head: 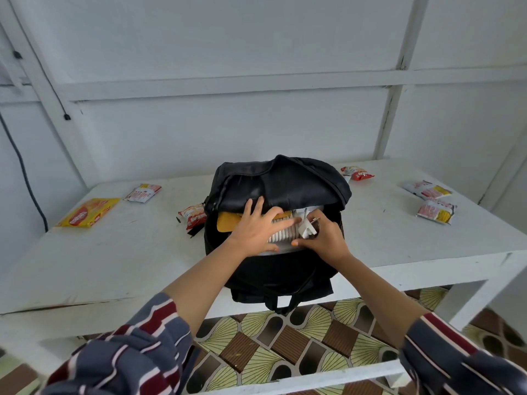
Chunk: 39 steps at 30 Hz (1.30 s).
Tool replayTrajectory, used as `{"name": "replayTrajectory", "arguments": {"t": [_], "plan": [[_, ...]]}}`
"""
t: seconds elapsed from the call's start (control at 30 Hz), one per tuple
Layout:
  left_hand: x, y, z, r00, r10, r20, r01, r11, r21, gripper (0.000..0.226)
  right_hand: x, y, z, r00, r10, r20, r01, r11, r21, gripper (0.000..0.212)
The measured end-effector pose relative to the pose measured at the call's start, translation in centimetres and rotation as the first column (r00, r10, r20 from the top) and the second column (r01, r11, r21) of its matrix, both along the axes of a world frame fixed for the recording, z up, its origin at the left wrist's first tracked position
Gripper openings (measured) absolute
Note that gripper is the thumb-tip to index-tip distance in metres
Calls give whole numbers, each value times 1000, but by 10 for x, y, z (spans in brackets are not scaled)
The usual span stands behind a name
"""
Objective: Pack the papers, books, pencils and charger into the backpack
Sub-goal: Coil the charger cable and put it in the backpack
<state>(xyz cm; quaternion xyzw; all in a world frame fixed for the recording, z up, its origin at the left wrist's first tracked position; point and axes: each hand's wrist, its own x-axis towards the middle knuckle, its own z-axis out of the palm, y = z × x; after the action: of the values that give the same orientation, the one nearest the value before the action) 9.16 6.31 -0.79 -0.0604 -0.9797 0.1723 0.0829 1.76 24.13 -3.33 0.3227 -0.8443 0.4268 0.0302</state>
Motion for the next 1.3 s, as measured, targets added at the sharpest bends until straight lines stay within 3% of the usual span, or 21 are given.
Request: {"name": "replayTrajectory", "arguments": {"t": [0.1,0.3,0.7,0.93,1.17,1.3], "plan": [[-2,0,1,1000,22,-11,-22,999,29,86,1,3,2,998,54,30,-55,998,11,48],[-3,-2,0,1000,-11,-6,11,997,73,74,3,10,3,991,125,48,-129,986,103,42],[-3,-5,4,998,-21,-53,33,974,225,68,12,0,-13,936,178,-305,-98,960,261,14],[-3,-1,0,996,-31,-79,47,978,203,65,13,-16,-10,899,300,-318,-161,904,396,28],[-3,-1,-6,991,-52,-125,69,987,142,66,16,-14,-16,938,229,-261,-160,953,258,28],[-3,-3,-7,994,-9,-111,21,994,112,65,19,-15,-15,966,6,-260,23,994,110,5]]}}
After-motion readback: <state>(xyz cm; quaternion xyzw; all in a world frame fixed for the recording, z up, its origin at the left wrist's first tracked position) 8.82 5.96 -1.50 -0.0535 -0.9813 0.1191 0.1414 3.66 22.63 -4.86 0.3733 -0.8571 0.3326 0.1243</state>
